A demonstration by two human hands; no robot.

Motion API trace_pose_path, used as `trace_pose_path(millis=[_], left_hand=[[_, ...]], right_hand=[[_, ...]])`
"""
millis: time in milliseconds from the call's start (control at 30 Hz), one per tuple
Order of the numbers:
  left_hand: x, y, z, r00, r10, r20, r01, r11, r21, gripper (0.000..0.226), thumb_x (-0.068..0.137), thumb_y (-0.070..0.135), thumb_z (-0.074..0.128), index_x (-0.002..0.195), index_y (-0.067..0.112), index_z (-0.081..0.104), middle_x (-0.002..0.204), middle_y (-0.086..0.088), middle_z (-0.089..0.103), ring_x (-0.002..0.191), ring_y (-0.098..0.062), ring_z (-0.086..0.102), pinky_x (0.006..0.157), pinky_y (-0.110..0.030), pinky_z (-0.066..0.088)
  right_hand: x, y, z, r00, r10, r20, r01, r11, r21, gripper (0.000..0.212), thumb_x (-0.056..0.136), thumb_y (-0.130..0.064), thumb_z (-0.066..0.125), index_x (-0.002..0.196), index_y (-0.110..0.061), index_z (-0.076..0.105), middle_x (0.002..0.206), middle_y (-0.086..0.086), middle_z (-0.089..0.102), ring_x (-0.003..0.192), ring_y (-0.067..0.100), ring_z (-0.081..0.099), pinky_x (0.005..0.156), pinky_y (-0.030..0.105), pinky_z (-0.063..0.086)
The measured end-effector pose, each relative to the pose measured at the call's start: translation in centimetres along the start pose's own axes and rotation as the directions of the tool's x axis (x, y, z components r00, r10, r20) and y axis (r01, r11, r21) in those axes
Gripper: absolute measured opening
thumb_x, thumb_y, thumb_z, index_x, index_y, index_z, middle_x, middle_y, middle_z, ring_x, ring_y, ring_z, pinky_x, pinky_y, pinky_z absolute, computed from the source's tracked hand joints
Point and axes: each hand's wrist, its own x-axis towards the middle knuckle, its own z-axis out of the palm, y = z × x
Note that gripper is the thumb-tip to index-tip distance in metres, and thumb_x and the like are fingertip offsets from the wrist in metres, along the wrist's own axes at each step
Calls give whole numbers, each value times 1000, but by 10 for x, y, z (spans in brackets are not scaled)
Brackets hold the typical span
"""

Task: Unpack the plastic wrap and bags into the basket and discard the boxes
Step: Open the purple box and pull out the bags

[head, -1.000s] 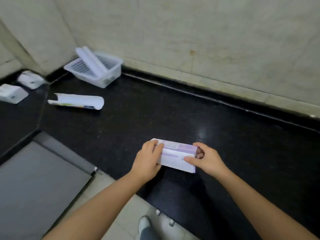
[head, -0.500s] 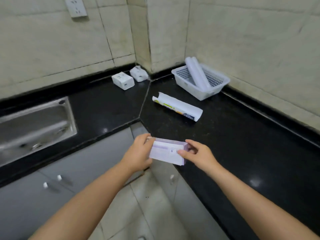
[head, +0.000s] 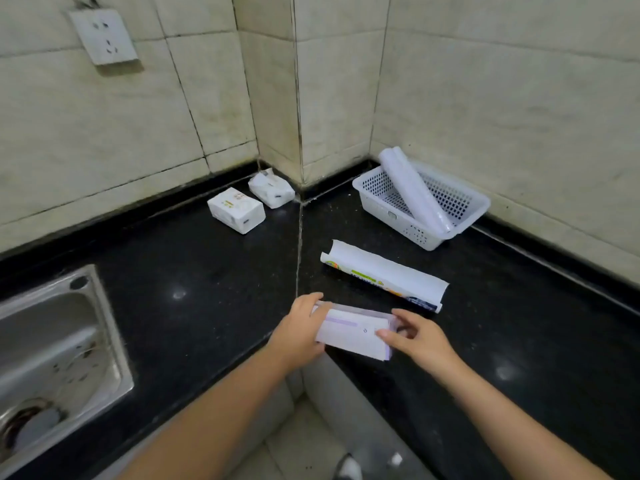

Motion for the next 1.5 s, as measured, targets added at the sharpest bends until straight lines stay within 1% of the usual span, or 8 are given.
trace_pose_path(millis=[300,433,600,700,900,1000,1133,1500], left_hand=[[87,-28,4,977,33,210,-39,999,22,72,84,18,57,145,9,19,150,-8,25,140,-22,19,112,-35,33],[114,-36,0,954,72,291,-112,986,123,77,84,33,61,145,15,20,150,-5,31,137,-24,29,114,-36,31],[147,-43,-8,903,120,412,-175,980,99,54,75,38,70,118,16,47,122,-6,58,109,-24,55,86,-33,45],[156,-46,-10,870,181,459,-241,968,75,44,75,37,71,108,16,50,113,-5,63,102,-24,58,76,-30,41],[163,-59,-12,849,275,450,-311,950,5,41,72,39,71,103,17,53,109,-3,62,100,-22,57,78,-31,44],[169,-72,-20,863,294,411,-337,941,35,50,74,33,66,118,19,49,120,-2,57,112,-23,52,89,-35,46],[177,-82,-26,867,253,430,-325,940,102,64,80,23,62,137,17,34,137,-5,46,126,-26,42,101,-37,43],[181,-94,-24,865,288,410,-351,932,86,44,76,23,70,115,14,50,119,-5,60,109,-24,55,87,-35,45]], right_hand=[[83,12,6,998,70,-1,-70,997,-45,61,74,-30,74,126,-7,53,100,-1,56,90,13,55,86,28,47],[96,9,6,993,112,-47,-112,994,18,39,81,-22,69,115,-6,60,96,-2,57,96,15,54,95,40,50],[100,4,3,983,183,-11,-178,968,178,16,87,-15,60,103,-17,60,91,4,56,90,18,55,87,39,53],[99,1,5,967,256,-6,-247,938,245,18,88,-14,59,105,-17,56,78,3,54,72,12,54,61,16,54],[99,-1,8,952,305,-2,-291,912,287,9,88,-15,59,96,-21,57,79,-1,57,70,10,55,53,8,50],[102,-3,14,952,298,66,-304,914,269,17,87,-13,60,103,-19,58,83,-1,61,72,9,58,64,15,51],[111,-12,31,945,320,68,-326,897,299,20,88,-7,58,86,-27,60,77,-2,62,72,10,60,62,15,50],[125,-34,48,893,449,-24,-430,869,243,18,81,-8,62,71,-17,50,68,2,53,64,15,55,53,23,52]])
